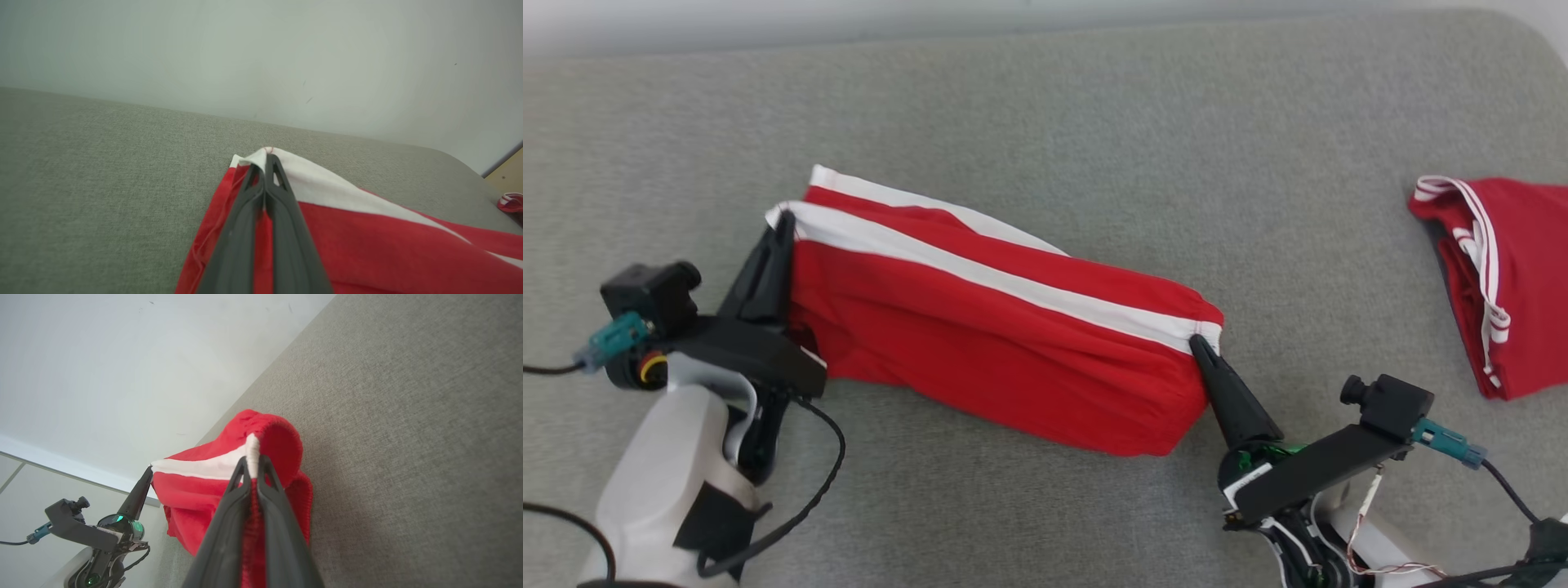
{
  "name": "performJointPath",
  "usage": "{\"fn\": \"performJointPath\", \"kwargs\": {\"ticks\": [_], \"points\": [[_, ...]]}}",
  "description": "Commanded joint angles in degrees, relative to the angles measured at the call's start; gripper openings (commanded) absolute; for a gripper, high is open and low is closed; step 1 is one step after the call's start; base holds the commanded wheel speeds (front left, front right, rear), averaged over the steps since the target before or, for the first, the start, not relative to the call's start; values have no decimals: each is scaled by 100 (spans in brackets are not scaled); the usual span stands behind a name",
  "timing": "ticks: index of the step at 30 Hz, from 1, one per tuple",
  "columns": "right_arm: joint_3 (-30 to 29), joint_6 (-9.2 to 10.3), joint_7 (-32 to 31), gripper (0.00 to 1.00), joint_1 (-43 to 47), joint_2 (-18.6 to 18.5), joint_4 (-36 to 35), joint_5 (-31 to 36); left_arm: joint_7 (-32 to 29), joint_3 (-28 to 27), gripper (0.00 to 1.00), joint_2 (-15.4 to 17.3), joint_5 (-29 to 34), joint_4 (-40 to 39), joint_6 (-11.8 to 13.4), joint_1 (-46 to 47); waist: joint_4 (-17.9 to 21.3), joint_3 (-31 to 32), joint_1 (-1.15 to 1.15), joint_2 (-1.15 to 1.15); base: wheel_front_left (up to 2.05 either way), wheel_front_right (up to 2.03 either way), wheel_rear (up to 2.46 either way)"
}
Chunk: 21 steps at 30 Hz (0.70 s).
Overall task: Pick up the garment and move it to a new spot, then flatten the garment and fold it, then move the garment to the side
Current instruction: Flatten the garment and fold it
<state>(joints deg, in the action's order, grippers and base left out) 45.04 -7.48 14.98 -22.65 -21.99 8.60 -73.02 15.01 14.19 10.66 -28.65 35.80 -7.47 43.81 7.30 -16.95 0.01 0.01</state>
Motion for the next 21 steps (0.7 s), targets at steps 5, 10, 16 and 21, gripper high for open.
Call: {"fn": "performJointPath", "kwargs": {"ticks": [5, 10, 16, 21], "points": [[-174, -2, 23, 0, -1, 343, -110, 340, 21, -384, 0, -86, 600, 409, 35, 475, 346, -442, -1, -1, 0, 0, 0], [-409, -2, 23, 0, 7, 542, -162, 647, 20, -633, 0, -145, 936, 539, 37, 673, 391, -509, -1, -1, 0, 0, 0], [-289, -2, 23, 4, -134, 624, -195, 909, 20, -881, 47, -231, 1267, 626, 82, 731, 409, -538, -1, -1, 0, 0, 0], [-511, -2, 23, 100, -82, 631, -208, 1144, 21, -1039, 100, -292, 1429, 528, 56, 443, 355, -426, -1, -1, 0, 0, 0]]}}
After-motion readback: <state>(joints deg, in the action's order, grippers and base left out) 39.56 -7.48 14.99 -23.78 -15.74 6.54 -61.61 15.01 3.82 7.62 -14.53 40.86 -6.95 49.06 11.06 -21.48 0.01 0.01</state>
